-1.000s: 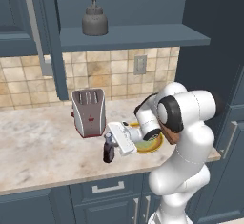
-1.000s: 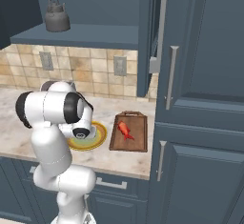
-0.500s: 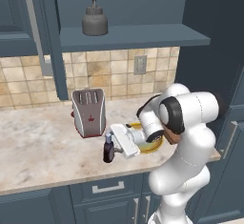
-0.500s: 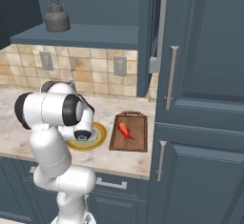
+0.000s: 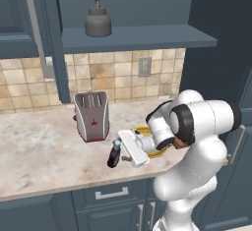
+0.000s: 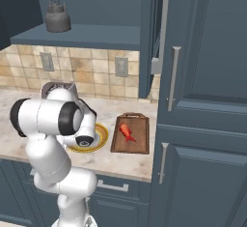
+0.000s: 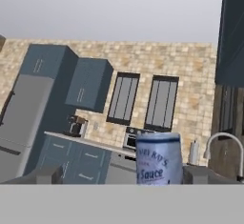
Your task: Pick the fish from the plate and place it on the cutting board. Then pick the condiment bottle from the cabinet and place it next to the cutting board.
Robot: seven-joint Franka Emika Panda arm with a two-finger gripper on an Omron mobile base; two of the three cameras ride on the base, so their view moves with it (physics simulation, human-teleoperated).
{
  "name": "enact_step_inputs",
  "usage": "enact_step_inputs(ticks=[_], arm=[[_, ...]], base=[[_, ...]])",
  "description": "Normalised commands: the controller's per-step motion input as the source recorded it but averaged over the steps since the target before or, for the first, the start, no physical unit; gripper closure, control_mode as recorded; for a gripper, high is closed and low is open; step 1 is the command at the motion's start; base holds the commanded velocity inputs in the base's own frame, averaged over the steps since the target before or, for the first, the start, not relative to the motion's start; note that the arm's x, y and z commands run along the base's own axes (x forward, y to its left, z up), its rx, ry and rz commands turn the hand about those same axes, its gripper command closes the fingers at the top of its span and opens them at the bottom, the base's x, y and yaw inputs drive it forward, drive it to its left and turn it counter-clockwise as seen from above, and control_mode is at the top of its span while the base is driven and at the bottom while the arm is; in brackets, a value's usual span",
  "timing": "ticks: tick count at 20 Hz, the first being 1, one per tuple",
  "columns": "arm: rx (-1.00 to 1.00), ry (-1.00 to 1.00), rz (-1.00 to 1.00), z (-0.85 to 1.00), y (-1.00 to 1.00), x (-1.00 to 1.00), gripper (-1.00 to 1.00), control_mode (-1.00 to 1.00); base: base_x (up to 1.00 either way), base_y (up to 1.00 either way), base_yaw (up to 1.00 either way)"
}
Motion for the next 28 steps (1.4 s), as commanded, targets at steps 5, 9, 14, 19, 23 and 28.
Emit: enact_step_inputs(ticks=[5, 9, 14, 19, 23, 28], arm=[[0.0, 0.0, -0.04, 0.32, -0.11, -0.01, -1.0, -1.0], [0.0, 0.0, -0.06, 0.3, -0.01, 0.04, -1.0, -1.0], [0.0, 0.0, -0.05, 0.31, 0.11, 0.1, -1.0, -1.0], [-0.01, 0.0, -0.07, 0.39, 0.11, 0.04, -1.0, -1.0], [-0.05, 0.0, -0.09, 0.5, 0.02, 0.0, -1.0, -1.0], [-0.14, 0.0, -0.12, 0.58, 0.0, -0.26, -1.0, -1.0]], base=[[0.0, 0.0, 0.0], [0.0, 0.0, 0.0], [0.0, 0.0, 0.0], [0.0, 0.0, 0.0], [0.0, 0.0, 0.0], [0.0, 0.0, 0.0]])
